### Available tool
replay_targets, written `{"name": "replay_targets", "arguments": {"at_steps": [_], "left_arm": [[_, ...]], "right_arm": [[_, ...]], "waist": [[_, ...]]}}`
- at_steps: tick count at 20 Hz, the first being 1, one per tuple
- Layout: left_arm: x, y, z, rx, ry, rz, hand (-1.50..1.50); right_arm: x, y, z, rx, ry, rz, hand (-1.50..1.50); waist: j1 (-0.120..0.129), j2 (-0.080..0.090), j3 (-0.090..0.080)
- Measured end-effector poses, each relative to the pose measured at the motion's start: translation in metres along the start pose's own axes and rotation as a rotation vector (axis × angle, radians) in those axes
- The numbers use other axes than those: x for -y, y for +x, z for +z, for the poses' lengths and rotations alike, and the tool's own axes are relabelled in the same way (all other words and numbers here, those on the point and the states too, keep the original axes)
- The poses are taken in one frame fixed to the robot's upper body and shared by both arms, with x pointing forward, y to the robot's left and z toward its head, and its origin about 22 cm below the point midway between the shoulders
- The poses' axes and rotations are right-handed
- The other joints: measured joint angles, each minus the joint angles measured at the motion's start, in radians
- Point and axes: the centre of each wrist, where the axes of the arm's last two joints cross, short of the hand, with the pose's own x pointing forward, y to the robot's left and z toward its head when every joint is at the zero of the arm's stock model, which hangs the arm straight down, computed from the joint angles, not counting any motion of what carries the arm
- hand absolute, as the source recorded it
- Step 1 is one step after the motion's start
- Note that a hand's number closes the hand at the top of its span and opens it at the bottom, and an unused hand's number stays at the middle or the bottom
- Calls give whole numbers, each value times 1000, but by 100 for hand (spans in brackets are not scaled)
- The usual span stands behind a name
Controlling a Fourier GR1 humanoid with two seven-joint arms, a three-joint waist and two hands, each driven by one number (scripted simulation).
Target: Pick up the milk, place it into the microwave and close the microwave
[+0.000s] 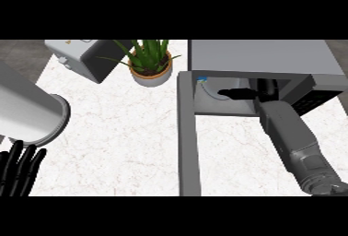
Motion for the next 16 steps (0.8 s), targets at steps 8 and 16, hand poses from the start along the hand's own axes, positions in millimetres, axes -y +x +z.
{"name": "replay_targets", "arguments": {"at_steps": [8, 16], "left_arm": [[0, 1, 3, -10, 11, 4, -150], [1, -6, -3, -22, -71, 24, -150]], "right_arm": [[-14, -35, 53, -61, 34, -63, -150], [-15, -67, 121, -142, 13, -179, -150]], "waist": [[-17, -11, 1], [-41, -2, 9]]}}
